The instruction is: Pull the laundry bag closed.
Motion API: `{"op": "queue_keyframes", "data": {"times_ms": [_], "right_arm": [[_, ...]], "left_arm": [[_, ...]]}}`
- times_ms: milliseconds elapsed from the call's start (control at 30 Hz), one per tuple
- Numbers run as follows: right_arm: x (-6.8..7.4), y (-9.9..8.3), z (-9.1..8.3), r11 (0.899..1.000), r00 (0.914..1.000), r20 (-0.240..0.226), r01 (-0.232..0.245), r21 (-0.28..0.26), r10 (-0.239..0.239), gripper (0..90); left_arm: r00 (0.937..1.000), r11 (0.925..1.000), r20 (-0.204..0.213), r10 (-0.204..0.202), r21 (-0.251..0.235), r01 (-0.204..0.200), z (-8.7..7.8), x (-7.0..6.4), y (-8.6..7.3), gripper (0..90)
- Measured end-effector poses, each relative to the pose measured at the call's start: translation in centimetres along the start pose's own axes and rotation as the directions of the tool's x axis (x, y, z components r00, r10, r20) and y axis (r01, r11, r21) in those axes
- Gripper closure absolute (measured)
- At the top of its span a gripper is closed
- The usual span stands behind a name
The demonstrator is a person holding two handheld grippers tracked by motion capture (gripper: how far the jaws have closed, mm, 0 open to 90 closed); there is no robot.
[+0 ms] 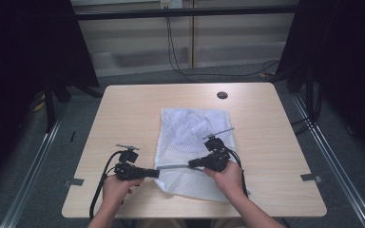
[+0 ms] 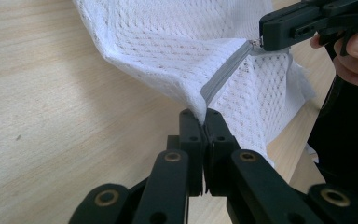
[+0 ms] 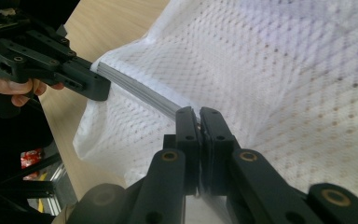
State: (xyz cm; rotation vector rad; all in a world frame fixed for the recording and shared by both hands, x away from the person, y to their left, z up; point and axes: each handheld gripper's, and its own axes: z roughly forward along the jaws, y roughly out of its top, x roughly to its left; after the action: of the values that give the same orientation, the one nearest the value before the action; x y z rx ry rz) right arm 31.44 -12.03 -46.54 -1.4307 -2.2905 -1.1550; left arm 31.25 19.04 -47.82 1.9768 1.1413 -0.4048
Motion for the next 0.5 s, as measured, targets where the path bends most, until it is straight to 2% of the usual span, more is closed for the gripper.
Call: {"op": "queue_keyframes", "data": {"times_ms": [100,167,233,267,400,500], "right_arm": [[-0.31,-0.10,-0.28,1.000,1.0000,-0.001,-0.002,-0.007,0.002,86.9],[-0.42,-0.16,-0.49,1.000,1.0000,0.004,-0.003,-0.007,0.003,86.9],[-0.45,-0.20,-0.52,1.000,0.9999,0.016,0.001,-0.009,-0.001,86.9],[-0.53,-0.21,-0.55,1.000,0.9999,0.009,-0.004,-0.009,0.004,86.9],[-0.67,-0.25,-0.64,1.000,0.9999,0.014,-0.006,-0.010,0.006,87.0],[-0.93,-0.31,-0.89,1.000,0.9998,0.017,-0.010,-0.011,0.010,87.0]], "left_arm": [[0.9998,0.9998,-0.003,0.019,0.007,-0.019,-0.10,0.16,0.03,88.3],[1.0000,1.0000,0.004,0.000,0.003,0.000,-0.01,0.01,0.01,88.3],[0.9999,1.0000,-0.014,0.003,0.003,-0.003,0.02,-0.07,0.01,88.3],[1.0000,1.0000,0.002,-0.001,0.002,0.001,-0.01,0.02,0.00,88.4],[0.9999,0.9999,-0.008,0.014,0.007,-0.013,-0.14,0.15,0.00,88.3],[1.0000,0.9999,-0.006,0.007,0.008,-0.007,-0.18,0.15,-0.01,88.3]]}}
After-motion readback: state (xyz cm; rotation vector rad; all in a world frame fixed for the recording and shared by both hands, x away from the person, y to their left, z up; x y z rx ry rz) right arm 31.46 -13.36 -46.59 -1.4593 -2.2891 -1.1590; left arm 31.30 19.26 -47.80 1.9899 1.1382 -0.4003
